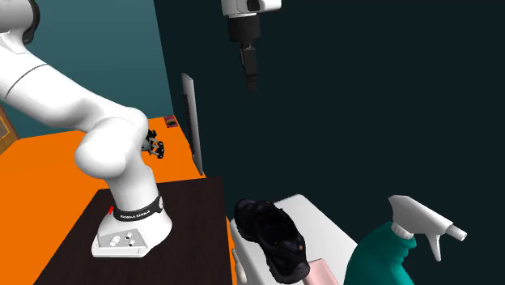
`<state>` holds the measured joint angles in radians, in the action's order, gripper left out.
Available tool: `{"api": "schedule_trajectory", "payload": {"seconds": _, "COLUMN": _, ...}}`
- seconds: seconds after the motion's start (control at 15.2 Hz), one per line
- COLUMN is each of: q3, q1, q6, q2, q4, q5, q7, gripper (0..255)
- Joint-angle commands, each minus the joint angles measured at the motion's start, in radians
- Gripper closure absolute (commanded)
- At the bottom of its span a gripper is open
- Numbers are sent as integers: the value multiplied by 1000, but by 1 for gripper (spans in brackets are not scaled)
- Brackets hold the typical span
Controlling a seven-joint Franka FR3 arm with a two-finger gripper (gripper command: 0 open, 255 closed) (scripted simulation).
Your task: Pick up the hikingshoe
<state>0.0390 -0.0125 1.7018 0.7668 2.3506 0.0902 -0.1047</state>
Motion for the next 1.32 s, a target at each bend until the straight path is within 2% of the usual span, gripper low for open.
{"api": "schedule_trajectory", "payload": {"seconds": 0.0, "q3": 0, "q1": 0, "q6": 0, "q2": 0, "q4": 0, "q5": 0, "q7": 0, "gripper": 0}}
{"api": "schedule_trajectory", "payload": {"seconds": 0.59, "q3": -167, "q1": 66, "q6": -45, "q2": -188, "q4": -34, "q5": -108, "q7": 194, "gripper": 0}}
{"api": "schedule_trajectory", "payload": {"seconds": 1.25, "q3": -322, "q1": 138, "q6": -71, "q2": -471, "q4": -145, "q5": -224, "q7": 399, "gripper": 0}}
